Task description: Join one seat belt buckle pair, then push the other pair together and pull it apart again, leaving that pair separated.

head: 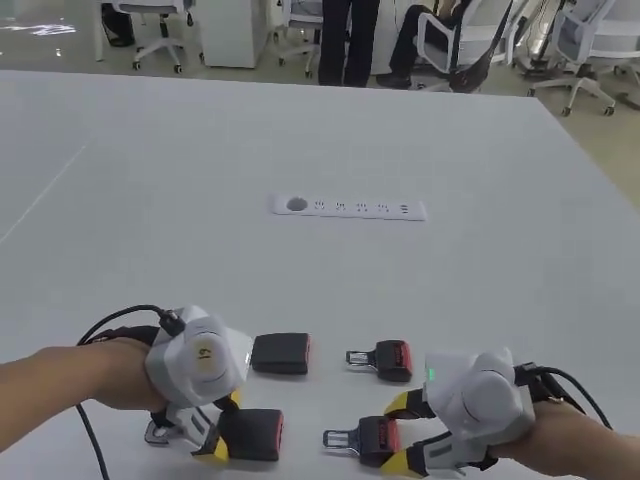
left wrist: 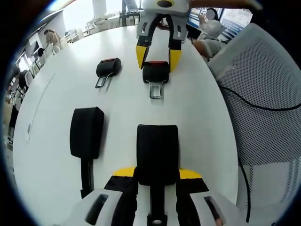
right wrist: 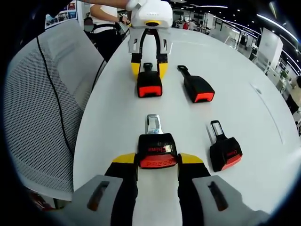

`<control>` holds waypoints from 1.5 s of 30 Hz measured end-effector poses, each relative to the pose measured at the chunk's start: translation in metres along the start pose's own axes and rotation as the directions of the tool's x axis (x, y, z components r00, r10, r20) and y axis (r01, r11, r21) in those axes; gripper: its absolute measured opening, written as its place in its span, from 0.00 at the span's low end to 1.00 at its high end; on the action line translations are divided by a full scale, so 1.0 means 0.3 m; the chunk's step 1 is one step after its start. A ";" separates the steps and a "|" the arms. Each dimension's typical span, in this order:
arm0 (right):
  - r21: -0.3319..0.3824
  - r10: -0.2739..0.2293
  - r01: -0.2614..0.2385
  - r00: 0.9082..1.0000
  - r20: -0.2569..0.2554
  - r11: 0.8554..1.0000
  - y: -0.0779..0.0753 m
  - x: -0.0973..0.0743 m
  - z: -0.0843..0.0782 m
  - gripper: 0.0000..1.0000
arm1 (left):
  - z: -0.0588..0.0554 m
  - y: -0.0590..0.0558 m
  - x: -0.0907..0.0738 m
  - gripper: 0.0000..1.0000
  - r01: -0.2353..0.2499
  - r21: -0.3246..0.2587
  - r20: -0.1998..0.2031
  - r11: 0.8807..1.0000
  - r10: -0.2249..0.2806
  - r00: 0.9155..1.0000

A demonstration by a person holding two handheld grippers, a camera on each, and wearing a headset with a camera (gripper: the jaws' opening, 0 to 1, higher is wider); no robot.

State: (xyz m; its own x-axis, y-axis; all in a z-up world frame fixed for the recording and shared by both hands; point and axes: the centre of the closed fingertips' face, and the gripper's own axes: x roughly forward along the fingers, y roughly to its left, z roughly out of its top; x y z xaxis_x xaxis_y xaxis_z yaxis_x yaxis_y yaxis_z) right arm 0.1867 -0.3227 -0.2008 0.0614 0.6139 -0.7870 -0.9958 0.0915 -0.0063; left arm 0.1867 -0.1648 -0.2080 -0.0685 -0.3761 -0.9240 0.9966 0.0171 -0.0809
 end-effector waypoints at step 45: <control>-0.038 0.005 -0.004 1.000 0.025 0.999 0.015 0.114 0.148 0.31 | 0.001 -0.002 0.001 0.31 -0.002 -0.012 -0.023 1.000 0.002 1.000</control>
State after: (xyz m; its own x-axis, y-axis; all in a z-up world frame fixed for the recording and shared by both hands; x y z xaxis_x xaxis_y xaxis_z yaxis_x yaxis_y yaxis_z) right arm 0.1875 -0.2667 -0.2003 0.0579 0.6338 -0.7713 -0.9979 0.0589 -0.0265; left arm 0.1859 -0.1651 -0.2081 -0.0680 -0.3550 -0.9324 0.9961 0.0285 -0.0835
